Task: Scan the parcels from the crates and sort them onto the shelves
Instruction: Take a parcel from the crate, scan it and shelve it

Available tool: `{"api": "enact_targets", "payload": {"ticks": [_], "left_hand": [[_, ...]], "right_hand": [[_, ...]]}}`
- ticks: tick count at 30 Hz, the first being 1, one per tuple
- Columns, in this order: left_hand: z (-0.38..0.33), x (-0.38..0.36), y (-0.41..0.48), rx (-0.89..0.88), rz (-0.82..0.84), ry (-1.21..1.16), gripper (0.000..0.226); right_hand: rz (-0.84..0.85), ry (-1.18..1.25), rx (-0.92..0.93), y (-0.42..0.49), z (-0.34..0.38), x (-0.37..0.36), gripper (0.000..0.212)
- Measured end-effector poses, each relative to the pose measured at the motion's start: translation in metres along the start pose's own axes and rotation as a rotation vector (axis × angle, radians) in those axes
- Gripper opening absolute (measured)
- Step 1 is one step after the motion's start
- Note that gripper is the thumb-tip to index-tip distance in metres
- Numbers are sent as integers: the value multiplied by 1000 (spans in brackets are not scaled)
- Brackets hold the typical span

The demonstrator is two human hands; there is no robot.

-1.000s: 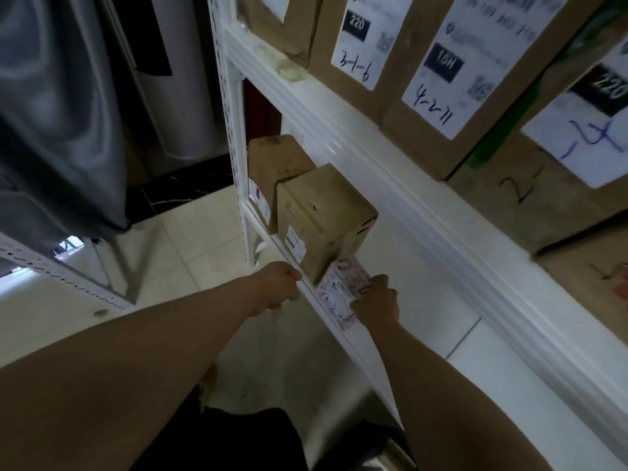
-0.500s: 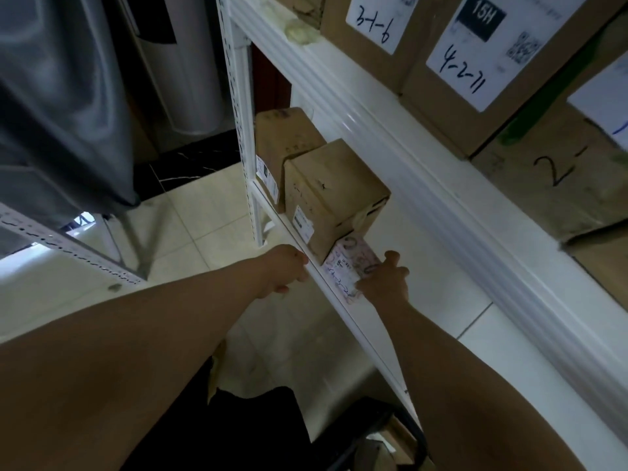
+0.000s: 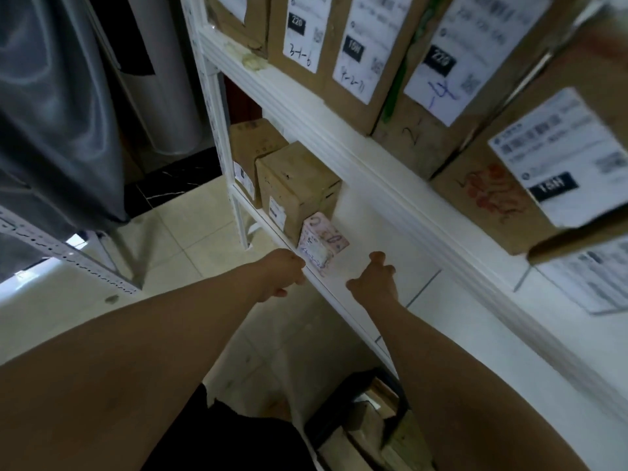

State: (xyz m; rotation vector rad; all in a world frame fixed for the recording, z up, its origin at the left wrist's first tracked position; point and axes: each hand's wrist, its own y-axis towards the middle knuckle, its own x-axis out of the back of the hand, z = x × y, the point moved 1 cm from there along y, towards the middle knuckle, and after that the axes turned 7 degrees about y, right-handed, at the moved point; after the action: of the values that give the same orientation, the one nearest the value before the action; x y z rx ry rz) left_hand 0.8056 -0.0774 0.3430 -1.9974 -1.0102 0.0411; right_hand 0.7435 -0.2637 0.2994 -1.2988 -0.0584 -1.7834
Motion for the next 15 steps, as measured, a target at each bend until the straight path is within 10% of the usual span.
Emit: {"api": "enact_targets", "payload": {"ticks": [15], "left_hand": [[142, -91, -124, -145, 182, 458, 11]], "right_hand": [[-56, 95, -471, -267, -285, 4, 21]]}}
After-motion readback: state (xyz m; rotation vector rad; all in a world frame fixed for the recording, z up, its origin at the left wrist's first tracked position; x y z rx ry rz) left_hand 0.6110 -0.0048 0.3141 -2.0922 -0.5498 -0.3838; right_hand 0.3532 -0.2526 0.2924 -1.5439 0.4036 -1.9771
